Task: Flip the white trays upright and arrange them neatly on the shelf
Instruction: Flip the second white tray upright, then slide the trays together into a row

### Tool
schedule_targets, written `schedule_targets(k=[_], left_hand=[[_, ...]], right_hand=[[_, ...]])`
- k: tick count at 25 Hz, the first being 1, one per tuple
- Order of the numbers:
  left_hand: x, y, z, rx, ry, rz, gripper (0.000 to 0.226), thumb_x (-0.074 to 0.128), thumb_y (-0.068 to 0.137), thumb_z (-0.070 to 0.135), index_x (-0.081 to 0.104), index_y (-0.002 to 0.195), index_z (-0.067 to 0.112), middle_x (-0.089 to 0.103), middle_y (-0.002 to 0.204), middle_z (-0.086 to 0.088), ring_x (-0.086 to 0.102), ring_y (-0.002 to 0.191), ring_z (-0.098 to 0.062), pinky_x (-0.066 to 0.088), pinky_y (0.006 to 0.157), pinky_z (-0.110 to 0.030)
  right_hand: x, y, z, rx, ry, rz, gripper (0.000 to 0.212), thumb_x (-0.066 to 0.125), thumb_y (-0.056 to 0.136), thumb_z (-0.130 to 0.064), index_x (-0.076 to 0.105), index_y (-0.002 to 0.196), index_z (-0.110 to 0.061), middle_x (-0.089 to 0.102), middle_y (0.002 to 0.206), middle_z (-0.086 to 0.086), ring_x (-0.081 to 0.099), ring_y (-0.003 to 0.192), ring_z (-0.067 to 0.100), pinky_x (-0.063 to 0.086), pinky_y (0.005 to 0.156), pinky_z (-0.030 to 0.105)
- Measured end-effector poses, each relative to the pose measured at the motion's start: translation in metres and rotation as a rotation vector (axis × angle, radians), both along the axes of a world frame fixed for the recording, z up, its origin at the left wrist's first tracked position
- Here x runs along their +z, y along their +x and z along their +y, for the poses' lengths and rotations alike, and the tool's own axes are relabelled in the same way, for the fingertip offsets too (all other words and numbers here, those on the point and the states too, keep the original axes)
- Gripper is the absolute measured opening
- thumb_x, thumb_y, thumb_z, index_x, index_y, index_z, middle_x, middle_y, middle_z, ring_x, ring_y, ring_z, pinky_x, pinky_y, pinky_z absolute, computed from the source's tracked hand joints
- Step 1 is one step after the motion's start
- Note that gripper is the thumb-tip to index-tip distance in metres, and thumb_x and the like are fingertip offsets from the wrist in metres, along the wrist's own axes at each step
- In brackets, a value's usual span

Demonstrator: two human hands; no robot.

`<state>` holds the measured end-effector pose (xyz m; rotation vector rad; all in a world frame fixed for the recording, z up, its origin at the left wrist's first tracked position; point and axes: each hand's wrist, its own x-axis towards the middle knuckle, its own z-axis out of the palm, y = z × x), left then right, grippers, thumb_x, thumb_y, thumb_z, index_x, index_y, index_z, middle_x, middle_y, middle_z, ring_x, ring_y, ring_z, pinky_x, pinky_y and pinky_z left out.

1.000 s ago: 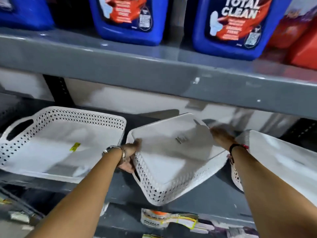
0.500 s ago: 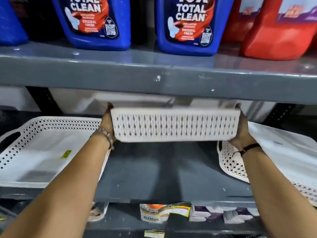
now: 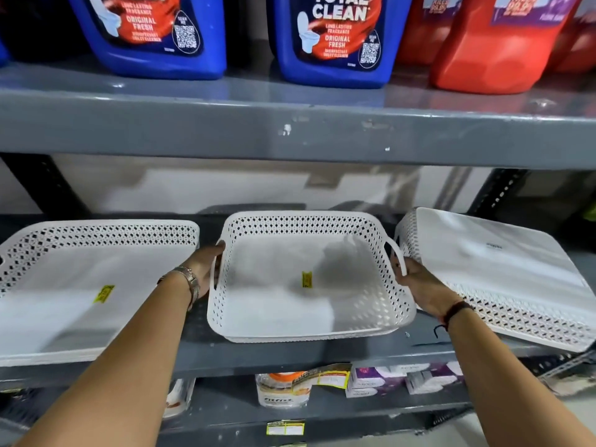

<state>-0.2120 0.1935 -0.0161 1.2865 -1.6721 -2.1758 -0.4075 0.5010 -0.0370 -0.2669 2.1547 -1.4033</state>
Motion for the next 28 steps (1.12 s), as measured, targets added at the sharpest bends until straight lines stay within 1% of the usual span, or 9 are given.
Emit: schedule_targets(k=[4, 7, 12, 14, 18, 20, 22, 25, 28], left_hand=[[-0.006, -0.006, -0.003, -0.041, -0.061, -0.111, 0.064, 0.040, 0.093, 0.044, 0.025, 0.147, 0.013, 0.023, 0.157, -0.011, 0.021, 0.145, -0.028, 0.017, 0.120, -0.046], [0.004, -0.013, 0.002, -0.098, -0.157, -0.177, 0.062, 0.038, 0.096, 0.038, 0.022, 0.148, 0.008, 0.021, 0.157, -0.013, 0.023, 0.144, -0.029, 0.018, 0.120, -0.043], [0.035, -0.043, 0.023, -0.267, -0.727, -0.498, 0.069, 0.045, 0.091, 0.041, 0.027, 0.145, 0.003, 0.029, 0.152, -0.020, 0.029, 0.140, -0.036, 0.029, 0.115, -0.041], [0.055, -0.072, 0.053, -0.306, -0.867, -0.419, 0.064, 0.044, 0.092, 0.039, 0.028, 0.142, 0.002, 0.037, 0.147, -0.022, 0.038, 0.134, -0.038, 0.036, 0.108, -0.039], [0.074, -0.147, 0.141, -0.341, -0.693, -0.134, 0.063, 0.042, 0.095, 0.031, 0.018, 0.146, 0.001, 0.039, 0.145, -0.019, 0.042, 0.131, -0.032, 0.036, 0.102, -0.033], [0.069, -0.187, 0.186, -0.363, -0.573, -0.031, 0.065, 0.046, 0.091, 0.032, 0.024, 0.143, -0.001, 0.047, 0.132, -0.015, 0.046, 0.122, -0.026, 0.037, 0.097, -0.030], [0.057, -0.218, 0.220, -0.363, -0.444, 0.056, 0.071, 0.052, 0.083, 0.037, 0.035, 0.139, -0.003, 0.046, 0.140, -0.018, 0.047, 0.127, -0.030, 0.037, 0.104, -0.034], [0.031, -0.255, 0.256, -0.366, -0.326, 0.027, 0.049, 0.039, 0.097, 0.025, 0.042, 0.135, -0.006, 0.044, 0.142, -0.024, 0.045, 0.131, -0.035, 0.039, 0.109, -0.038], [0.006, -0.270, 0.270, -0.333, -0.276, -0.073, 0.060, 0.027, 0.098, 0.039, 0.039, 0.139, -0.002, 0.042, 0.145, -0.022, 0.041, 0.134, -0.035, 0.034, 0.113, -0.042]], right_hand=[[-0.006, -0.001, -0.003, 0.062, 0.168, 0.074, 0.040, 0.039, 0.084, 0.009, 0.047, 0.118, -0.009, 0.058, 0.118, 0.013, 0.053, 0.113, 0.030, 0.042, 0.101, 0.043], [-0.010, -0.006, -0.002, 0.101, 0.227, 0.044, 0.040, 0.043, 0.083, 0.006, 0.048, 0.119, -0.011, 0.061, 0.113, 0.011, 0.056, 0.110, 0.029, 0.049, 0.093, 0.043], [0.044, -0.014, 0.003, 0.174, 0.434, 0.321, 0.047, 0.050, 0.089, -0.022, 0.041, 0.131, -0.003, 0.053, 0.132, 0.020, 0.050, 0.120, 0.033, 0.042, 0.103, 0.043], [0.074, -0.030, 0.018, 0.031, 0.451, 0.492, 0.044, 0.041, 0.095, -0.019, 0.040, 0.134, 0.002, 0.043, 0.142, 0.020, 0.042, 0.129, 0.033, 0.034, 0.105, 0.033], [0.070, -0.095, 0.102, -0.268, 0.541, 0.524, 0.046, 0.033, 0.098, -0.024, 0.047, 0.122, 0.012, 0.046, 0.135, 0.032, 0.042, 0.125, 0.041, 0.034, 0.101, 0.036], [0.058, -0.123, 0.151, -0.414, 0.540, 0.448, 0.049, 0.033, 0.098, -0.027, 0.045, 0.123, 0.013, 0.045, 0.134, 0.034, 0.042, 0.125, 0.042, 0.035, 0.101, 0.038], [0.046, -0.148, 0.186, -0.488, 0.541, 0.383, 0.054, 0.031, 0.098, -0.032, 0.044, 0.124, 0.014, 0.045, 0.134, 0.036, 0.042, 0.126, 0.042, 0.035, 0.102, 0.039], [0.027, -0.177, 0.221, -0.437, 0.564, 0.238, 0.062, 0.024, 0.098, -0.038, 0.043, 0.128, 0.012, 0.043, 0.137, 0.033, 0.041, 0.129, 0.040, 0.032, 0.105, 0.038], [0.011, -0.194, 0.236, -0.376, 0.433, 0.132, 0.069, 0.017, 0.096, -0.047, 0.048, 0.128, 0.006, 0.045, 0.137, 0.029, 0.044, 0.127, 0.037, 0.034, 0.105, 0.039]])
